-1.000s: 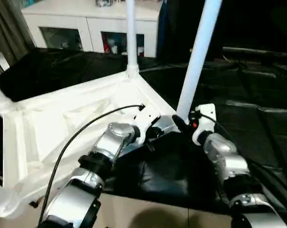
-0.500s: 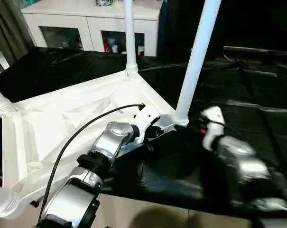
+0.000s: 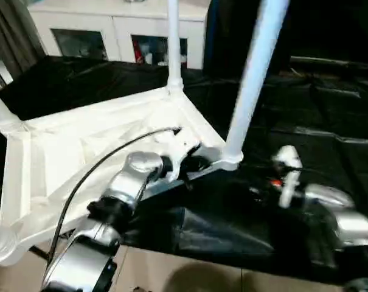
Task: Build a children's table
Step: Rotate leg to tighten, then rotate table base
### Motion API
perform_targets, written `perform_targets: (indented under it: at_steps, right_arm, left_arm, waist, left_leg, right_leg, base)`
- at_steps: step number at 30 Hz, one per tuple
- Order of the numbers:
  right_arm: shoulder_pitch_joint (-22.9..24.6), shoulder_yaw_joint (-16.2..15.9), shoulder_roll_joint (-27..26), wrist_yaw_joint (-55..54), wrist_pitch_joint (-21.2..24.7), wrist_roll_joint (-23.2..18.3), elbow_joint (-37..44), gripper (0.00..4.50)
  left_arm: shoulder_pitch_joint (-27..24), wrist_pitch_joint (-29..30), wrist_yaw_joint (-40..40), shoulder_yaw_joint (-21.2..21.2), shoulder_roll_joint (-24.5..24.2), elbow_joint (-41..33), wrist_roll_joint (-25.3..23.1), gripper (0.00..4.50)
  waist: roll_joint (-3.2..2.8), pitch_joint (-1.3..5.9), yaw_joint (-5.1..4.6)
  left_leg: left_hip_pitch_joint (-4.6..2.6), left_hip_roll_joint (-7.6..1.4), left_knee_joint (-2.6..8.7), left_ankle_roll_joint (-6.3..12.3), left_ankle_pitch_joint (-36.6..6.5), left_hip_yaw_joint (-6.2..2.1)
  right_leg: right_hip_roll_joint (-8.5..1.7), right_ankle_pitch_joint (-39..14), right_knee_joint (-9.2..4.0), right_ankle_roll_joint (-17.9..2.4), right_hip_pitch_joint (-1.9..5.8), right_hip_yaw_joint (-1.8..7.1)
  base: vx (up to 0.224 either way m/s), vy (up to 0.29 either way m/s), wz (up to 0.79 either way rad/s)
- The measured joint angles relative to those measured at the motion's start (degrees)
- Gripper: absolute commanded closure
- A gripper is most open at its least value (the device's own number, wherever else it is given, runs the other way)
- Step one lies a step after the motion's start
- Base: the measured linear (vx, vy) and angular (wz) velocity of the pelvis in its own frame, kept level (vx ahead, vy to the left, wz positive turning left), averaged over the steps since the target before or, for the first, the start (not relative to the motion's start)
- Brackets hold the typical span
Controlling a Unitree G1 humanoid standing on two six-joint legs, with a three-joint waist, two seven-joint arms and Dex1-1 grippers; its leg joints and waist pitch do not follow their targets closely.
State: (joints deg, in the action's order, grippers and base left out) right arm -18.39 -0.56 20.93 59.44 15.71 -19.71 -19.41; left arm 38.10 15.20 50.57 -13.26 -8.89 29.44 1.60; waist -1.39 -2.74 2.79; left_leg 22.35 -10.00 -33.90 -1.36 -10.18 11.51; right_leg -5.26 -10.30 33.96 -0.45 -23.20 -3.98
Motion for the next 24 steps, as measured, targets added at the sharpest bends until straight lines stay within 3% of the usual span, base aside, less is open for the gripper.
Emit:
perform_targets:
  at_steps: [5,6,8,11,14,17,18,21,24]
  right_arm:
    - [-0.93,-0.39,-2.18,-1.81,0.43,-0.15,0.28,0.79]
    - [-1.66,-0.52,-3.28,-2.30,0.49,-0.16,0.29,0.79]
    - [-2.79,-1.10,-5.70,-3.52,0.37,-0.11,0.18,0.79]
    - [-5.00,-1.33,-8.56,-5.86,-0.56,0.15,-2.48,0.79]
    - [-6.78,-1.81,-11.19,-7.26,-1.62,0.34,-4.97,0.79]
    - [-8.97,-2.17,-14.20,-9.99,-3.44,1.29,-8.33,0.79]
    - [-10.97,-0.91,-16.40,-13.26,-4.62,1.58,-11.52,0.79]
    - [-13.94,1.29,-19.08,-19.63,-7.40,1.86,-15.92,0.79]
    - [-18.01,4.67,-22.66,-27.82,-10.29,1.28,-22.12,0.79]
  left_arm:
    - [-5.51,8.94,2.28,0.04,-5.28,-11.82,1.25,3.42]
    - [-8.23,13.30,2.83,0.05,-7.27,-17.11,2.27,3.42]
    - [-14.98,22.39,4.43,0.16,-13.68,-30.66,4.87,3.10]
    - [-23.05,31.51,6.01,3.29,-20.86,-43.10,7.95,2.97]
    - [-27.85,35.75,6.71,6.22,-24.07,-50.03,10.00,2.68]
    - [-33.35,40.91,6.48,9.67,-25.96,-57.57,11.93,2.50]
    - [-36.72,43.84,5.34,12.19,-26.45,-61.40,12.10,2.40]
    - [-40.27,49.49,2.97,15.17,-27.42,-66.65,12.28,2.05]
    - [-45.03,52.57,1.47,18.73,-30.40,-70.60,11.98,1.84]
  waist:
    - [0.23,-0.15,0.32]
    - [0.35,-0.22,0.31]
    - [0.93,-0.49,-0.27]
    - [1.45,-0.77,-0.34]
    - [1.77,-0.95,0.53]
    - [2.82,-1.40,0.78]
    - [3.18,-1.48,0.20]
    - [3.77,-1.78,0.37]
    - [3.52,-1.99,0.45]
  left_leg:
    - [-0.02,-0.02,0.04,0.08,-0.06,0.07]
    - [-0.05,-0.04,0.05,0.07,-0.06,0.07]
    - [-0.18,-0.12,0.18,-0.04,-0.04,0.07]
    - [-0.19,-0.15,0.35,-0.52,-0.05,0.06]
    - [-0.22,-0.12,0.32,-0.56,-0.02,0.11]
    - [-0.26,-0.09,0.38,-0.59,-0.01,0.12]
    - [-0.31,-0.10,0.43,-0.67,0.04,0.16]
    - [-0.28,-0.09,0.43,-0.72,0.06,0.08]
    - [-0.30,-0.08,0.42,-0.73,0.07,0.08]
  right_leg:
    - [0.00,-0.13,0.06,0.03,-0.07,0.01]
    - [0.00,-0.14,0.12,0.04,-0.08,0.02]
    - [0.10,-0.19,0.23,0.03,-0.10,0.05]
    - [0.16,-0.19,0.24,0.01,-0.16,0.04]
    - [0.14,-0.17,0.23,-0.02,-0.11,0.11]
    - [0.12,-0.17,0.22,-0.02,-0.05,0.15]
    - [0.12,-0.15,0.24,-0.05,-0.08,0.20]
    - [0.14,-0.10,0.20,-0.12,-0.09,0.16]
    - [0.16,-0.10,0.21,-0.13,-0.08,0.20]
  base:
    - [0.000,0.000,0.00]
    - [0.000,0.000,0.00]
    - [0.000,0.000,0.00]
    - [0.000,0.000,0.00]
    - [0.000,0.000,0.00]
    - [0.000,0.000,0.00]
    - [0.000,0.000,0.00]
    - [0.000,0.000,0.00]
    - [0.000,0.000,0.00]
